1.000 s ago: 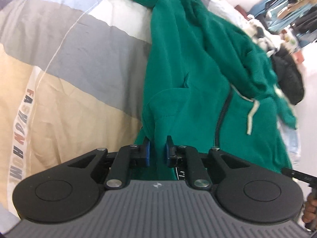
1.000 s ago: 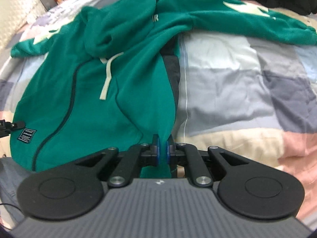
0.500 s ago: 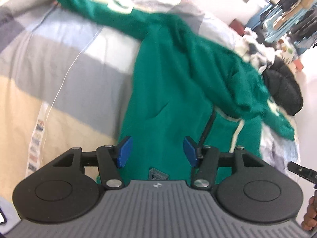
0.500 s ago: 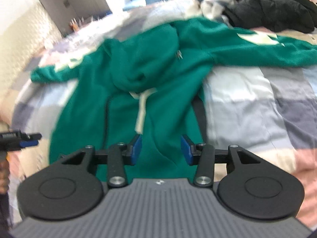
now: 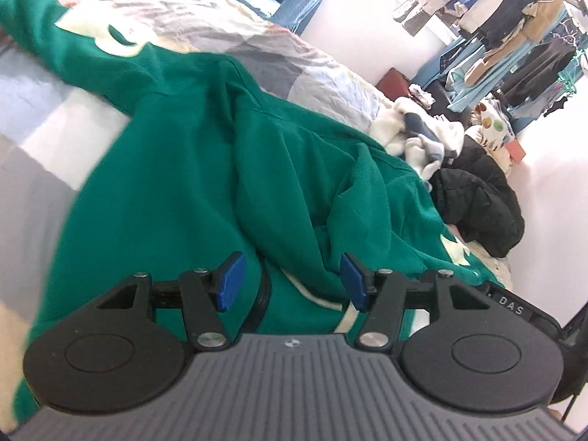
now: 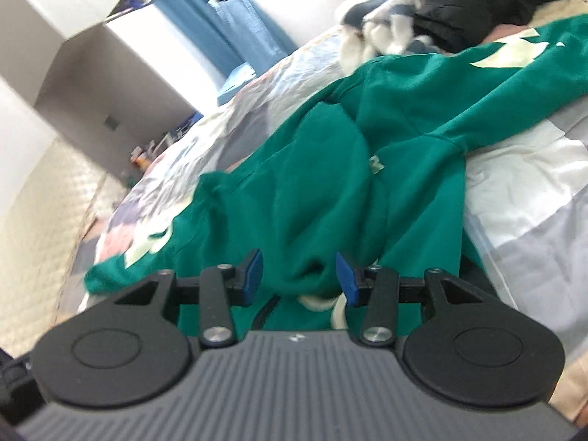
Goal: Fold large clothes
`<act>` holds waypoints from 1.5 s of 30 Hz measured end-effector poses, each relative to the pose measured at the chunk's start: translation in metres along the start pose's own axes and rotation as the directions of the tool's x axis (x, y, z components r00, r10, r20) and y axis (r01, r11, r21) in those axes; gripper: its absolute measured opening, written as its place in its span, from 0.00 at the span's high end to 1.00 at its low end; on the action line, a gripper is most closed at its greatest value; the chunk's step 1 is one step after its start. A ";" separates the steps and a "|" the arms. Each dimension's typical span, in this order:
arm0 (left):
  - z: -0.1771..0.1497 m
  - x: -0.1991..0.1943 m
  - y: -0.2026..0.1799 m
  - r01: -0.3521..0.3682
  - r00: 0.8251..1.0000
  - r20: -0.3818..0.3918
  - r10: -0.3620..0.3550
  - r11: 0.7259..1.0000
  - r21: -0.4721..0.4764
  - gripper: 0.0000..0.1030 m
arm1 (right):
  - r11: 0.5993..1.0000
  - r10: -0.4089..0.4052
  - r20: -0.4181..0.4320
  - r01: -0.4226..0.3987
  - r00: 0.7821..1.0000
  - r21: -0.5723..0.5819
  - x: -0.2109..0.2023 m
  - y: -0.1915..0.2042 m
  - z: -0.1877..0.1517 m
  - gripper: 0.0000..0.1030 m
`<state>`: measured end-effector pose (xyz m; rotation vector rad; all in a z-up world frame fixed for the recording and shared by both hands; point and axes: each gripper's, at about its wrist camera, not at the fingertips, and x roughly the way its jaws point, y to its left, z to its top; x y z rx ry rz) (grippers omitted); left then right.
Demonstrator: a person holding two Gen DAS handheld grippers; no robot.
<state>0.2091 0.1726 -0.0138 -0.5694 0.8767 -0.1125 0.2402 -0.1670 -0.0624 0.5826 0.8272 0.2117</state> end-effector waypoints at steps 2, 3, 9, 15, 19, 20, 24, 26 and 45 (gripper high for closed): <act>0.002 0.031 0.003 0.005 1.000 -0.007 -0.005 1.000 -0.020 0.39 | 1.000 -0.003 0.015 0.003 1.000 0.008 0.006 -0.011 0.004 0.53; 0.002 0.044 0.005 0.005 1.000 -0.009 -0.005 1.000 -0.022 0.39 | 1.000 0.003 0.019 -0.004 1.000 0.010 0.010 -0.018 0.006 0.53; 0.010 0.113 0.033 0.039 0.999 -0.011 -0.039 0.999 -0.005 0.39 | 0.996 0.082 0.030 -0.083 0.996 0.023 0.032 -0.053 0.013 0.53; 0.016 0.152 0.051 0.084 0.996 0.017 -0.084 0.996 0.019 0.39 | 0.998 0.043 0.042 -0.041 0.998 -0.044 0.067 -0.044 0.033 0.53; 0.021 0.183 0.065 0.179 0.984 -0.018 -0.180 0.983 -0.044 0.40 | 0.996 0.025 0.028 -0.022 0.999 -0.086 0.090 -0.040 0.037 0.53; 0.023 0.189 0.067 0.197 0.980 -0.018 -0.198 0.979 -0.060 0.40 | 0.995 0.011 0.025 -0.008 1.000 -0.097 0.096 -0.040 0.037 0.53; 0.026 0.207 0.066 0.208 0.977 -0.023 -0.210 0.975 -0.072 0.57 | 0.994 -0.011 -0.014 0.009 1.000 -0.105 0.115 -0.045 0.035 0.54; 0.025 0.211 0.064 0.197 0.980 -0.026 -0.199 0.978 -0.061 0.70 | 0.996 0.001 -0.017 -0.002 1.000 -0.089 0.118 -0.047 0.036 0.54; 0.066 0.139 0.080 0.261 0.950 0.208 -0.235 0.959 -0.111 0.93 | 0.951 0.278 0.075 -0.263 0.958 -0.163 0.070 -0.015 0.038 0.85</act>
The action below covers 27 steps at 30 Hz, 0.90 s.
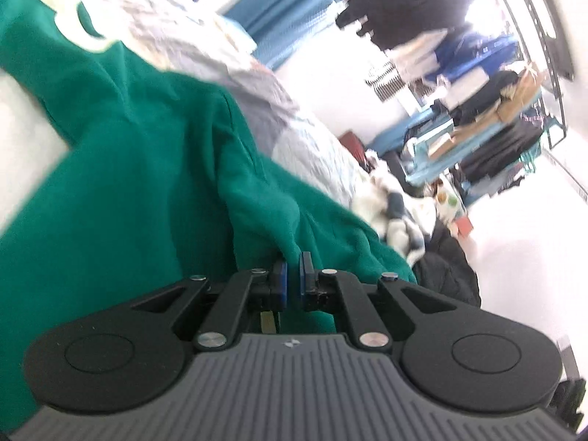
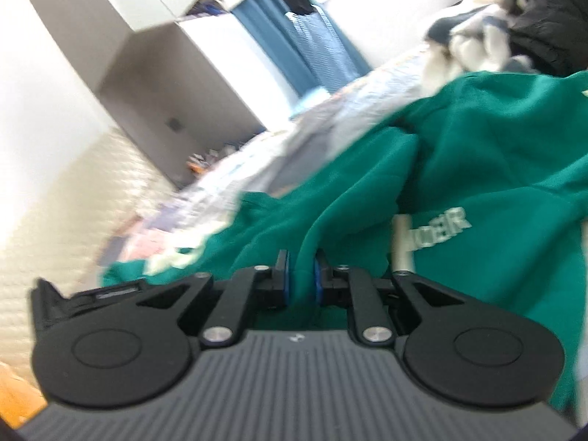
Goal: Fold large clothes
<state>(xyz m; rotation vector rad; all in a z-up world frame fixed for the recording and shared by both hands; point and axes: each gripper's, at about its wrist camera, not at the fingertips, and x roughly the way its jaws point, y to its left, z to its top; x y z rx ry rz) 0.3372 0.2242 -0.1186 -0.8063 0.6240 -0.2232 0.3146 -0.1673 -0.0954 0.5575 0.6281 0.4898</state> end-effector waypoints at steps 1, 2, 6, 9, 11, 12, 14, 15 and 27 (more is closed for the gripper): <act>0.003 -0.001 0.002 -0.014 1.000 0.004 0.014 1.000 0.001 0.93 | 1.000 0.026 -0.002 -0.026 1.000 0.014 -0.001 0.001 -0.001 0.85; 0.005 -0.001 0.004 -0.034 0.999 -0.001 0.034 0.999 0.006 0.93 | 0.999 0.037 -0.016 -0.037 0.999 0.020 0.002 0.004 -0.002 0.85; 0.003 0.008 0.019 -0.139 0.990 -0.031 0.140 0.990 0.020 0.93 | 1.000 -0.006 -0.113 0.008 0.994 0.016 0.021 0.004 -0.019 0.85; 0.001 0.017 0.028 -0.229 0.971 -0.049 0.233 0.971 0.074 0.93 | 0.997 -0.059 -0.197 0.067 0.979 0.036 0.036 -0.007 -0.035 0.85; -0.001 0.023 0.036 -0.258 0.962 -0.076 0.264 0.963 0.079 0.93 | 0.995 -0.082 -0.230 0.092 0.970 0.033 0.042 -0.011 -0.043 0.85; -0.003 0.024 0.041 -0.268 0.957 -0.090 0.275 0.960 0.076 0.93 | 0.995 -0.090 -0.234 0.096 0.968 0.014 0.044 -0.011 -0.045 0.84; -0.005 0.029 0.043 -0.297 0.945 -0.114 0.307 0.950 0.094 0.93 | 0.993 -0.117 -0.241 0.113 0.963 -0.028 0.047 -0.009 -0.049 0.84; -0.006 0.029 0.044 -0.303 0.942 -0.119 0.313 0.948 0.095 0.93 | 0.993 -0.120 -0.248 0.116 0.961 -0.031 0.048 -0.010 -0.052 0.84; -0.012 0.003 0.019 -0.306 0.943 -0.075 0.324 0.935 0.180 0.71 | 0.989 -0.145 -0.236 0.137 0.961 -0.052 0.028 -0.005 -0.043 0.61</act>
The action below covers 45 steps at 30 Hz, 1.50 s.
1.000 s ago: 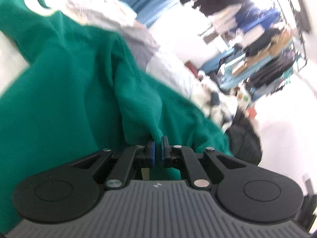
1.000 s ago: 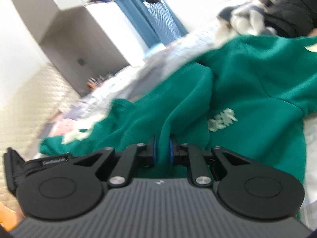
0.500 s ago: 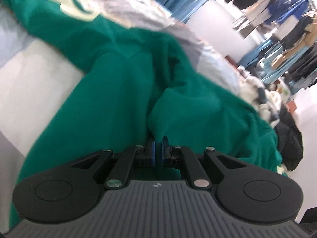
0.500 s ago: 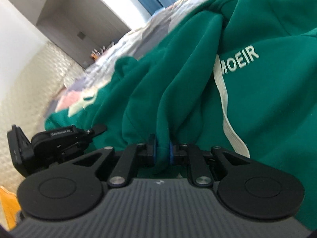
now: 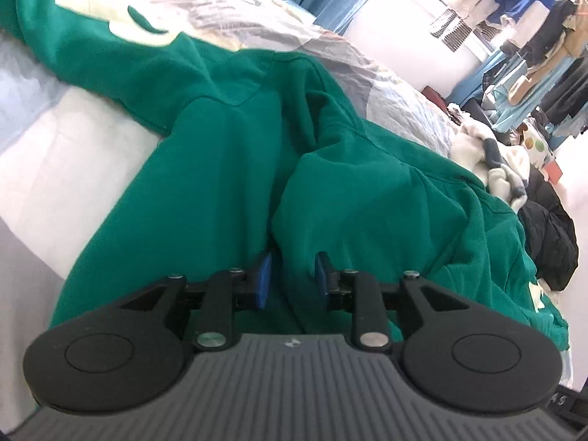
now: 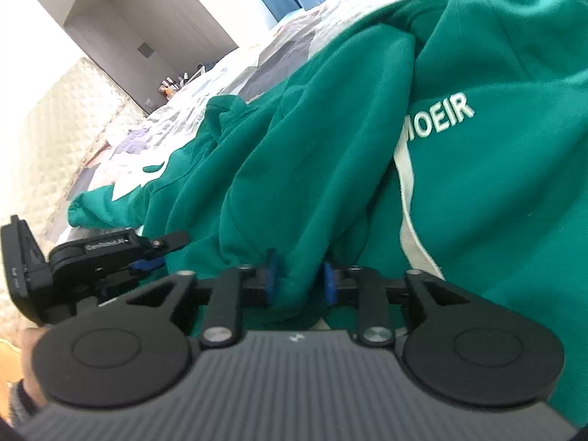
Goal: Fold large clothes
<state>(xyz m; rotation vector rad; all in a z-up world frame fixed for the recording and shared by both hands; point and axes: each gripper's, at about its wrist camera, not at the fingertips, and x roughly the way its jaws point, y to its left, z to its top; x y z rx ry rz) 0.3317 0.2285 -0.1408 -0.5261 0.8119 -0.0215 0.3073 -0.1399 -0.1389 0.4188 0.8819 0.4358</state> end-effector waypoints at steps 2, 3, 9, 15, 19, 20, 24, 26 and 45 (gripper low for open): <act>-0.004 -0.012 -0.005 -0.017 1.000 0.017 0.017 0.999 0.028 0.71 | 1.000 0.000 0.017 0.001 1.000 -0.021 -0.008 0.003 0.000 0.57; -0.006 -0.018 -0.009 -0.021 0.999 0.027 0.020 0.999 0.045 0.71 | 0.999 0.001 0.030 0.000 1.000 -0.034 -0.014 0.005 0.000 0.57; -0.027 -0.055 -0.031 -0.040 0.997 0.072 0.030 0.989 0.143 0.71 | 0.995 -0.019 0.108 0.030 0.994 -0.099 -0.041 0.016 0.000 0.57; -0.049 -0.087 -0.059 -0.044 0.993 0.114 0.017 0.969 0.242 0.71 | 0.987 -0.031 0.197 0.061 0.980 -0.149 -0.076 0.023 -0.004 0.57; -0.064 -0.105 -0.079 -0.023 0.991 0.132 -0.017 0.955 0.295 0.71 | 0.972 -0.061 0.264 0.117 0.963 -0.202 -0.098 0.029 -0.008 0.57; -0.067 -0.109 -0.085 -0.022 0.990 0.140 -0.022 0.951 0.308 0.71 | 0.968 -0.068 0.279 0.131 0.958 -0.215 -0.103 0.030 -0.010 0.57; -0.085 -0.126 -0.104 -0.004 0.985 0.164 -0.057 0.938 0.347 0.71 | 0.959 -0.075 0.332 0.159 0.940 -0.235 -0.127 0.032 -0.018 0.57; -0.093 -0.134 -0.111 0.008 0.983 0.166 -0.073 0.932 0.362 0.71 | 0.957 -0.088 0.349 0.176 0.933 -0.231 -0.141 0.032 -0.024 0.57; -0.144 -0.140 -0.121 0.047 0.987 0.125 -0.099 0.930 0.364 0.71 | 0.959 -0.284 0.503 0.249 0.816 0.137 -0.302 -0.083 -0.007 0.58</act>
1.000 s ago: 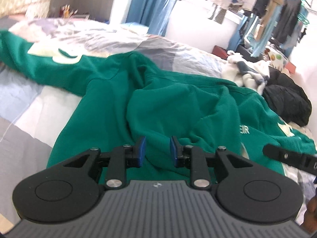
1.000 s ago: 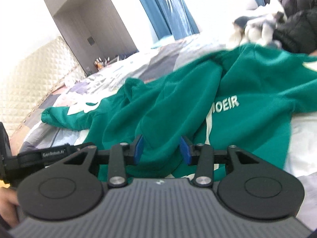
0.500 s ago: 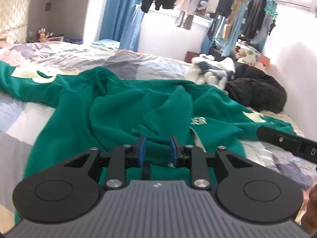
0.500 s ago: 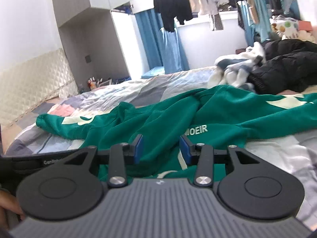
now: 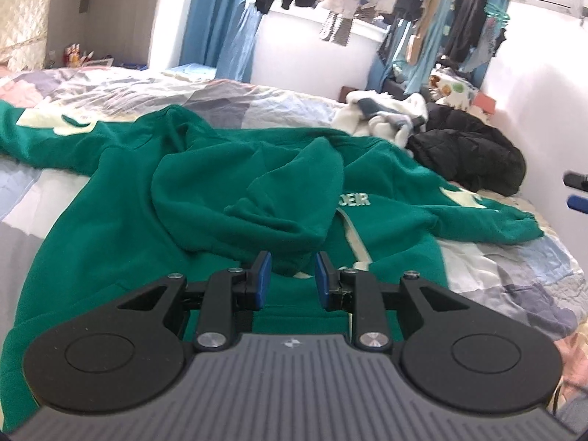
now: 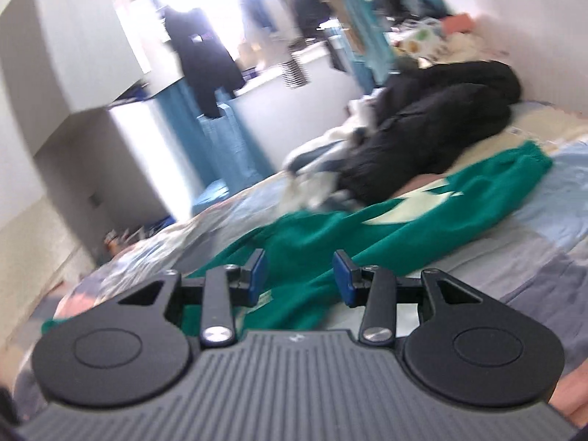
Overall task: Fold large clothes
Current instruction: 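Open both grippers and lift them off the hoodie, then grasp the other sleeve cuff with the right gripper and lift it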
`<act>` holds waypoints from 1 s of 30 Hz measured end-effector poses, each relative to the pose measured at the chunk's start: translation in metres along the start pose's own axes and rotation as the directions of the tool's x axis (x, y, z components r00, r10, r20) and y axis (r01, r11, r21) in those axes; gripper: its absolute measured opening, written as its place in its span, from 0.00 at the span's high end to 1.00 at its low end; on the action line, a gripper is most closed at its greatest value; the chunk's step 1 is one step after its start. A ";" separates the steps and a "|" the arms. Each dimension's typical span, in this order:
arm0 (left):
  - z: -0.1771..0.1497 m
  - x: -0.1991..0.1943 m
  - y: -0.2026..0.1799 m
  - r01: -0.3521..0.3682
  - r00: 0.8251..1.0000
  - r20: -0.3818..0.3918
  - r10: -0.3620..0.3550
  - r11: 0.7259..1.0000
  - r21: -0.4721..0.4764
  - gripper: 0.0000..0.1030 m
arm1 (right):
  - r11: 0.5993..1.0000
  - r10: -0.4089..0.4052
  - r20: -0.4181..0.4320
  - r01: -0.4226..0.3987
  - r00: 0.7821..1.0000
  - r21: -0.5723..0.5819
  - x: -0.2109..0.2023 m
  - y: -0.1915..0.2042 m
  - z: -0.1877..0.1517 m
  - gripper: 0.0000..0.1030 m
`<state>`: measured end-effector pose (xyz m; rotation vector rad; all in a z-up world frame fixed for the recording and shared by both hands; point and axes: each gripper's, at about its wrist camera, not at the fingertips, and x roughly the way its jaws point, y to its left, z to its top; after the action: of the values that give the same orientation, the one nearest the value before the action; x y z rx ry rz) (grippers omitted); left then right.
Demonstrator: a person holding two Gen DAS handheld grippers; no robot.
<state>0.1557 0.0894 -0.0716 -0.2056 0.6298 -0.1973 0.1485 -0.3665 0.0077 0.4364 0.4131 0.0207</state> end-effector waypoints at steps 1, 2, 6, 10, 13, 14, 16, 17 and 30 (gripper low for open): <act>-0.001 0.004 0.003 -0.008 1.000 -0.009 0.008 1.000 -0.010 0.71 | 0.999 -0.031 -0.005 0.031 0.999 0.006 0.006 -0.018 0.006 0.57; -0.002 0.006 0.005 -0.014 1.000 -0.014 0.014 1.000 -0.018 0.71 | 0.998 -0.066 -0.014 0.066 0.998 0.015 0.012 -0.035 0.012 0.57; 0.000 0.021 0.015 -0.052 0.998 -0.034 0.050 0.998 -0.036 0.71 | 0.985 -0.136 -0.060 0.142 0.989 0.100 0.046 -0.115 0.024 0.57; 0.002 0.042 0.021 -0.103 0.991 -0.095 0.098 0.993 -0.049 0.71 | 0.952 -0.226 -0.084 0.239 0.970 0.192 0.085 -0.182 0.022 0.55; 0.002 0.058 0.025 -0.117 0.986 -0.128 0.108 0.991 -0.062 0.71 | 0.915 -0.214 -0.096 0.233 0.972 0.329 0.111 -0.228 0.020 0.17; 0.002 0.063 0.026 -0.126 0.984 -0.131 0.117 0.990 -0.059 0.71 | 0.904 -0.201 -0.091 0.221 0.975 0.366 0.119 -0.242 0.019 0.14; 0.004 0.070 0.025 -0.134 0.984 -0.130 0.125 0.989 -0.059 0.66 | 0.890 -0.192 -0.081 0.208 0.978 0.405 0.137 -0.264 0.019 0.16; 0.005 0.073 0.025 -0.140 0.983 -0.127 0.132 0.988 -0.058 0.65 | 0.884 -0.189 -0.080 0.205 0.979 0.421 0.146 -0.273 0.019 0.16; 0.009 0.111 0.013 -0.262 0.961 -0.099 0.259 0.965 -0.014 0.59 | 0.845 -0.221 0.108 0.135 0.969 0.518 0.207 -0.332 0.046 0.12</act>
<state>0.2498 0.0756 -0.1299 -0.1378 0.7490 0.0558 0.3341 -0.6647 -0.1714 0.9150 0.2899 -0.3133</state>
